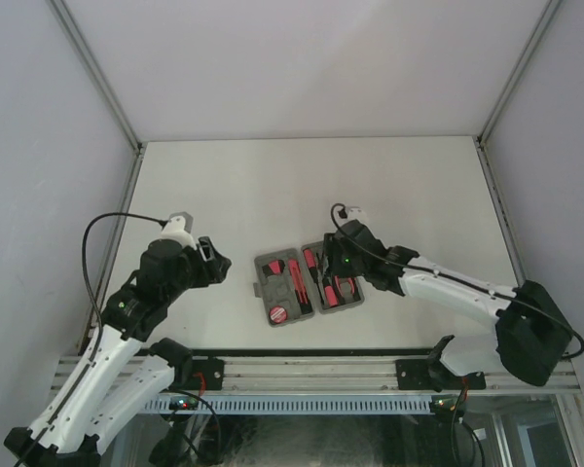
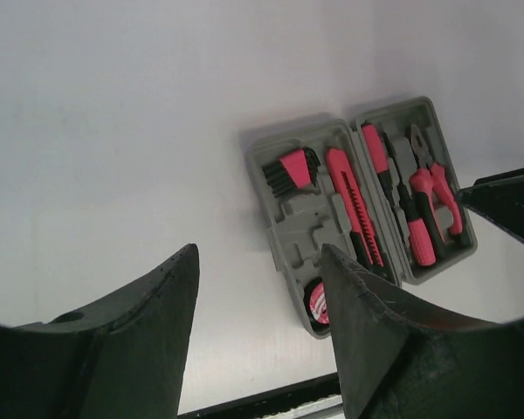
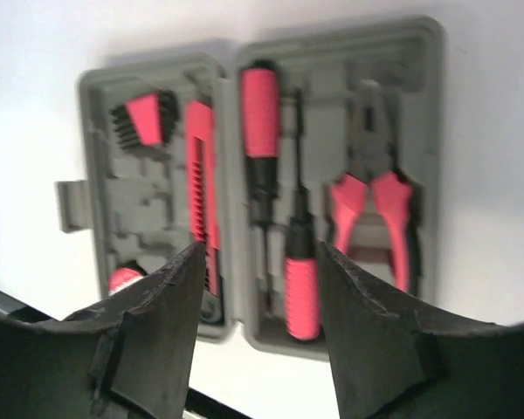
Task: Sort the tools into containers
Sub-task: Close the storage box at the center of the board.
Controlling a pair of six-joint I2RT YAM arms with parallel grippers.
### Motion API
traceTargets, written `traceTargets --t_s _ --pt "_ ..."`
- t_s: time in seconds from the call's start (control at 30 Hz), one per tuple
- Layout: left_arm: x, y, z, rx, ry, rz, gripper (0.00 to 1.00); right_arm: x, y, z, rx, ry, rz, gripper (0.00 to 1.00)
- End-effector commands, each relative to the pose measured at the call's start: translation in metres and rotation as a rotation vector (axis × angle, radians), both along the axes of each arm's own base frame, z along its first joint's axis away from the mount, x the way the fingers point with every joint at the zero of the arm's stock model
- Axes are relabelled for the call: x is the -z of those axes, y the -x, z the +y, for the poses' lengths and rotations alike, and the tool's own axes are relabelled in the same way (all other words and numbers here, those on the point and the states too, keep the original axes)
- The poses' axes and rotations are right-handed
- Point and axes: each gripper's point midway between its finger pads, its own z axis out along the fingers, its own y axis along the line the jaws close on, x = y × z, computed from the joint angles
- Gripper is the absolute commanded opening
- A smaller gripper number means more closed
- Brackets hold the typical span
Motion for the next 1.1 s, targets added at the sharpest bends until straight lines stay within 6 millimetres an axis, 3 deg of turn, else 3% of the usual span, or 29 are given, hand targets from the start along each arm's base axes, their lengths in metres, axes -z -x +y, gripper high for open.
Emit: traceTargets --t_s 0.0,0.3,0.47,0.7,1.07 --pt "0.021 -0.002 -0.032 0.077 0.138 0.048 0.62 -0.010 0.005 -0.027 0.031 -0.050 -0.046 0.55" --pt "0.076 -0.007 -0.057 0.100 0.262 0.132 0.61 -0.021 0.018 -0.077 0.202 -0.179 -0.101 0.58" --pt "0.093 -0.010 -0.067 0.114 0.302 0.155 0.57 -0.016 0.019 -0.098 0.316 -0.289 -0.137 0.57" --pt "0.119 -0.009 -0.074 0.136 0.292 0.231 0.54 -0.014 0.021 -0.111 0.359 -0.367 -0.159 0.56" --pt "0.139 -0.008 -0.076 0.127 0.265 0.288 0.43 -0.010 0.025 -0.111 0.345 -0.373 -0.123 0.54"
